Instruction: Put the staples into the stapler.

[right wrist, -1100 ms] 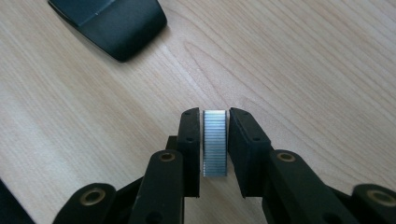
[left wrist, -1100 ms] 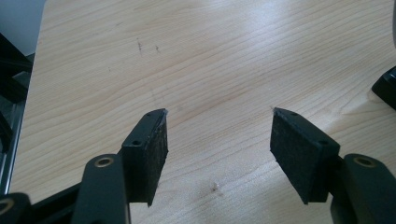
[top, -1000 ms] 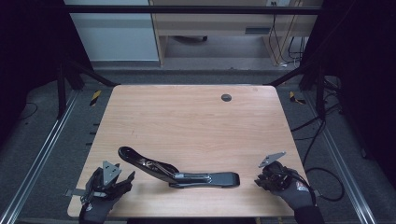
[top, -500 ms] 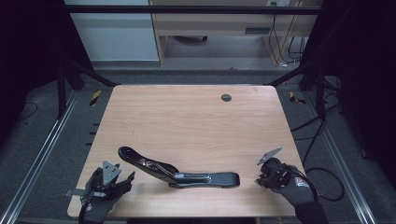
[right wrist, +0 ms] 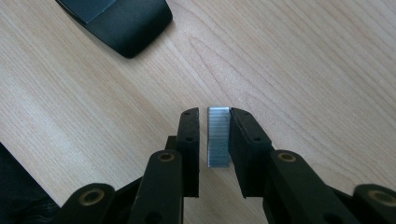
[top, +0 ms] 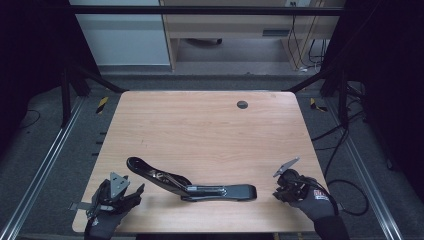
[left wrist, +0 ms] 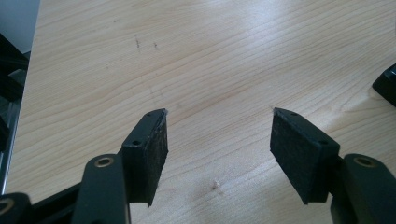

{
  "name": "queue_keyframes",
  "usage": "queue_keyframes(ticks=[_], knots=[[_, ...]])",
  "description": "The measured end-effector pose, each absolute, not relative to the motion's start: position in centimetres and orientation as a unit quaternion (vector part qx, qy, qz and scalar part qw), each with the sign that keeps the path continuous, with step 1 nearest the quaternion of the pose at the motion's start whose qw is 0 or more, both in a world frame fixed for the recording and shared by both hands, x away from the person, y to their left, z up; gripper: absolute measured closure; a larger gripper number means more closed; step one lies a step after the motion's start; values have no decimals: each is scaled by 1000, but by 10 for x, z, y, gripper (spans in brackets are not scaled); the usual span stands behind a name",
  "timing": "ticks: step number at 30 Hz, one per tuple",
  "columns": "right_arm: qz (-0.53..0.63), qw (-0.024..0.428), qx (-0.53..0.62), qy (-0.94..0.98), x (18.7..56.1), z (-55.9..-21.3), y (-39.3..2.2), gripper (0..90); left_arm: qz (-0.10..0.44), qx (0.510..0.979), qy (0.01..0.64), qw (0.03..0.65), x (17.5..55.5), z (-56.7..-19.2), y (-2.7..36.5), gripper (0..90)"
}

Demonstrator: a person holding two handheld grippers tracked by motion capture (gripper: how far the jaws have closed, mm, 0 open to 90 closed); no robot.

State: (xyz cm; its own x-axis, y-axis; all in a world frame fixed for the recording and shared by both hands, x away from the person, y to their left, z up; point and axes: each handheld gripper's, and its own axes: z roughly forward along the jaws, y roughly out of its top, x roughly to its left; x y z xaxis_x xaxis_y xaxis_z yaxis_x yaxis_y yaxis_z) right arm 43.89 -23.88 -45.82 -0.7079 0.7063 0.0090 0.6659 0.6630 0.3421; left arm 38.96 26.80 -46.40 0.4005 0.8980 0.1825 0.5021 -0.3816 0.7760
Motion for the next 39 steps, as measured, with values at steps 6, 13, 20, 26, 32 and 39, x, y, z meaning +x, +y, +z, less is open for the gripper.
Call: queue_keyframes(ticks=[6,13,20,26,32,39], knots=[[162,61,375,911,439,-461,-240,751,308,773,453,321,390,-464,268,364],[158,64,379,910,439,-462,-239,759,310,773,452,320,389,-464,267,364],[153,61,375,912,441,-467,-237,768,310,773,452,320,389,-464,267,364],[150,61,377,912,440,-467,-237,778,310,773,451,320,389,-464,267,364],[164,70,361,916,437,-460,-238,780,309,773,452,319,389,-464,266,364],[185,82,345,917,436,-448,-238,780,309,775,451,317,390,-465,266,364]])
